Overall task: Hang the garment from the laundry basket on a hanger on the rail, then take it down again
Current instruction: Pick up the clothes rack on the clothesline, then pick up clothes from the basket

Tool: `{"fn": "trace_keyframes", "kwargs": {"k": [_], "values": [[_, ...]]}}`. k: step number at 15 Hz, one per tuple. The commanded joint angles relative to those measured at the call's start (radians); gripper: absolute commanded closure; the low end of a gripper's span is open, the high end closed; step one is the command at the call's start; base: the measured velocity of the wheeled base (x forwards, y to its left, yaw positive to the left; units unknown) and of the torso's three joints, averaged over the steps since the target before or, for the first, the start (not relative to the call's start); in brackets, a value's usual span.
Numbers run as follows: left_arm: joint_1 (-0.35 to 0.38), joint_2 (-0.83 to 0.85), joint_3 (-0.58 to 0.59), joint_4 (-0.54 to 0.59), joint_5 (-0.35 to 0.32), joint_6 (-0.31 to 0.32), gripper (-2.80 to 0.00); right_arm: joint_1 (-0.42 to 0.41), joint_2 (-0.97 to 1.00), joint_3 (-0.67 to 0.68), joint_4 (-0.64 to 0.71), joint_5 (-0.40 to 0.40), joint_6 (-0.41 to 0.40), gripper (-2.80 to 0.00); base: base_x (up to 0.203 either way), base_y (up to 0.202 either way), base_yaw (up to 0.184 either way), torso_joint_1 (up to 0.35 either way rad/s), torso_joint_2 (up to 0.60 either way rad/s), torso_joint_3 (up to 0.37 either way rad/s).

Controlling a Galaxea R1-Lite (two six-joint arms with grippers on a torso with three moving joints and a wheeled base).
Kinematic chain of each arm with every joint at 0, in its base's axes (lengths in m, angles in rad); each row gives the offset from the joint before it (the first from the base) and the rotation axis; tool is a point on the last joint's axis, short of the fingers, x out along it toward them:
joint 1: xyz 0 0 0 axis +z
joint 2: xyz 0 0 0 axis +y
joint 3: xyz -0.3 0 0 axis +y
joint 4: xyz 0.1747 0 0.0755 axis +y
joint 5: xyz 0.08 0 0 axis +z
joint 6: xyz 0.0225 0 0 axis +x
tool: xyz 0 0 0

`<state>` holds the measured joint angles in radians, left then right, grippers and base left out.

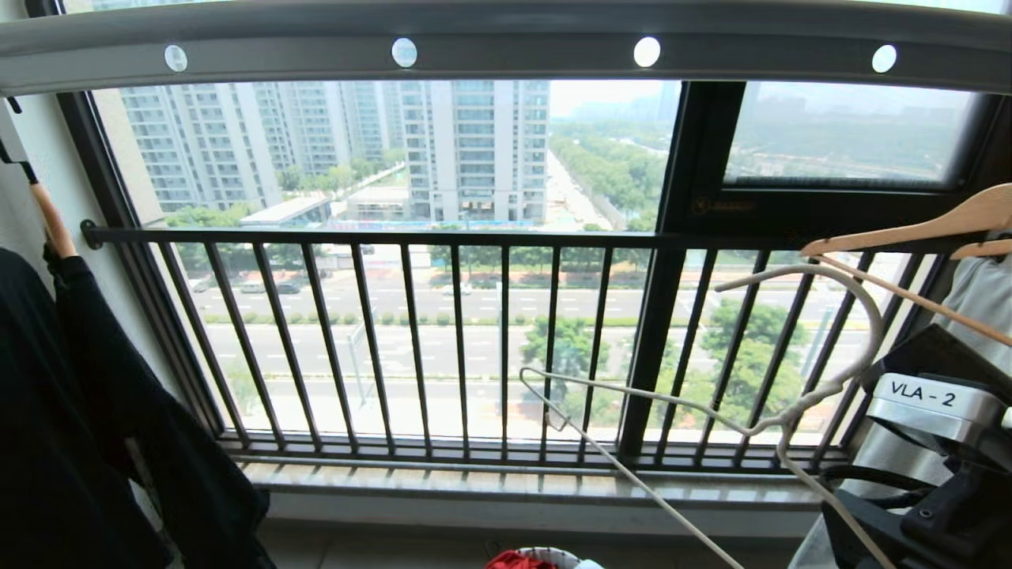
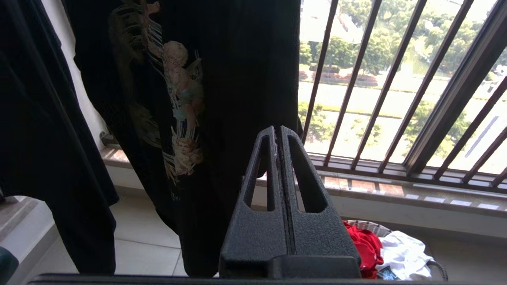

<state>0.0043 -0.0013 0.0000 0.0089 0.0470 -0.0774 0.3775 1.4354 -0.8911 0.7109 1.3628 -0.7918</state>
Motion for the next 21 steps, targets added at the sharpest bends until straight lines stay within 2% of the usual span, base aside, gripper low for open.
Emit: {"fn": "trace_keyframes", "kwargs": {"k": [1,8,10,15,18,21], "values": [[0.0,0.001,0.0,0.0,0.001,-0.001,0.0,0.042,-0.015,0.02,0.004,0.007,-0.012,0.0,0.0,0.0,0.0,0.0,0.0,0.0],[0.001,0.001,0.0,0.0,0.001,-0.001,0.0,0.054,0.003,0.025,0.0,0.0,-0.012,0.0,0.0,0.0,0.0,0.0,0.0,0.0],[0.001,0.001,0.0,0.0,0.001,-0.001,0.0,0.045,0.059,0.028,-0.006,-0.033,-0.01,0.0,0.0,0.0,0.0,0.0,0.0,0.0],[0.002,0.001,0.0,0.0,0.001,-0.001,0.0,-0.133,0.081,0.074,-0.167,-0.052,-0.015,0.0,0.0,0.0,0.0,0.0,0.0,0.0],[0.002,0.001,0.0,0.0,0.001,-0.001,0.0,-0.153,0.089,0.068,-0.194,-0.053,-0.01,0.0,0.0,0.0,0.0,0.0,0.0,0.0],[0.001,0.001,0.0,0.0,0.001,-0.001,0.0,-0.156,0.097,0.066,-0.195,-0.048,-0.051,0.0,0.0,0.0,0.0,0.0,0.0,0.0]]}}
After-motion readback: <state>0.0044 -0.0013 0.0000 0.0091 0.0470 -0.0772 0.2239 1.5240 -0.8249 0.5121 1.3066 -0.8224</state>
